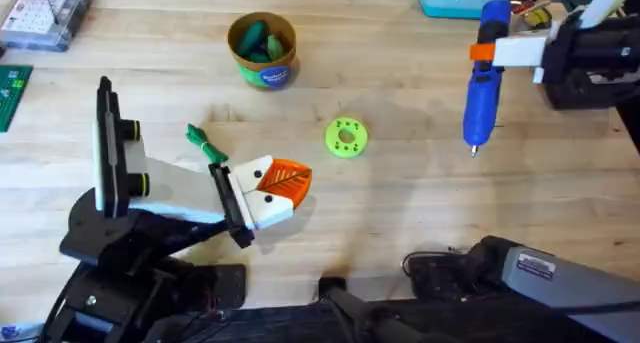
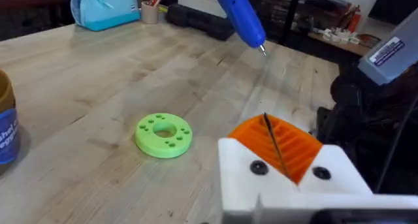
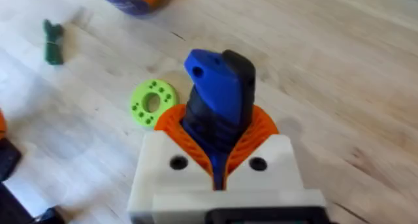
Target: Pick up the gripper from the table and insert it into the empty holder that is missing its gripper. Then pick up a screw, insert it into the mounting hole, and use the screwdriver to tighten it. Finally, clean up the table by picking up the vegetable and placing it into the bucket.
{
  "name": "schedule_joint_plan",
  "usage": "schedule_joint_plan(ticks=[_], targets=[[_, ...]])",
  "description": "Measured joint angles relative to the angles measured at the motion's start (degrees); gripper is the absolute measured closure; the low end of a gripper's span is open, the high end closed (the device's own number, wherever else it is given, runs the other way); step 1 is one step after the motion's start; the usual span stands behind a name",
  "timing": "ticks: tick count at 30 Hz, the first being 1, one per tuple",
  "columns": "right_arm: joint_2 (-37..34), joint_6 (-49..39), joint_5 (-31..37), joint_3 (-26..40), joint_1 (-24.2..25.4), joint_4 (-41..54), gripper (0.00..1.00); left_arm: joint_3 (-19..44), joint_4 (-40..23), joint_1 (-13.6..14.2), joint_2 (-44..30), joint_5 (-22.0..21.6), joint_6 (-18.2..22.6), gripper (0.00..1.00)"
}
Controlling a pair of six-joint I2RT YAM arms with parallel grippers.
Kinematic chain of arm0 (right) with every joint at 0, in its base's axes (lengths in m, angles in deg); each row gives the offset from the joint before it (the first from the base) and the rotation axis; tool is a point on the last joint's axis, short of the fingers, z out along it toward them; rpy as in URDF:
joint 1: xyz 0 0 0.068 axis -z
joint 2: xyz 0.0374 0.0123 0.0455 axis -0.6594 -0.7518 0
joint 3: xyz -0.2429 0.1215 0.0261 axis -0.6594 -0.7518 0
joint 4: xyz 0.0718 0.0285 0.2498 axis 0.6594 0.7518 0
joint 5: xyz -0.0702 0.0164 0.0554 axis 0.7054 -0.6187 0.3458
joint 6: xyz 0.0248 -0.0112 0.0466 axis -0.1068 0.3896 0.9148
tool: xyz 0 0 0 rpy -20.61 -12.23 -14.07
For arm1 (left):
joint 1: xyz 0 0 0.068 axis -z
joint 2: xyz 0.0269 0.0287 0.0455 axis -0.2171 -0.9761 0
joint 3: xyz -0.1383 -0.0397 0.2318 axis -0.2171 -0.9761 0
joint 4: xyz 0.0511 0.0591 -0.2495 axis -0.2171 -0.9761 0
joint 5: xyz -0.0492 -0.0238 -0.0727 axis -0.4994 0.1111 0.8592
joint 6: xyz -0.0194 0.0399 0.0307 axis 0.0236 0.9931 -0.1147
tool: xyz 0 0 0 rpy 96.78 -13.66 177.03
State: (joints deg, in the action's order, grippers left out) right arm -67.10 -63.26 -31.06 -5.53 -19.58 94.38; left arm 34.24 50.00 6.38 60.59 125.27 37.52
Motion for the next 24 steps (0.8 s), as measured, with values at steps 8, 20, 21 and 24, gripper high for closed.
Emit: schedule_joint_plan(ticks=[8, 20, 21, 24], targets=[[-0.37, 0.00, -3.77, 0.00, -2.83, -0.39, 0.962, 0.00, 0.00, 0.00, 0.00, 0.00, 0.00, 0.991], [13.20, 5.47, 3.66, -0.46, -4.16, -6.61, 0.962, 0.00, 0.00, 0.00, 0.00, 0.00, 0.00, 0.991], [15.43, 5.94, 3.91, -0.46, -4.16, -6.57, 0.962, 0.00, 0.00, 0.00, 0.00, 0.00, 0.00, 0.991], [21.44, 7.07, 4.04, -0.44, -4.16, -6.17, 0.962, 0.00, 0.00, 0.00, 0.00, 0.00, 0.00, 0.991]])
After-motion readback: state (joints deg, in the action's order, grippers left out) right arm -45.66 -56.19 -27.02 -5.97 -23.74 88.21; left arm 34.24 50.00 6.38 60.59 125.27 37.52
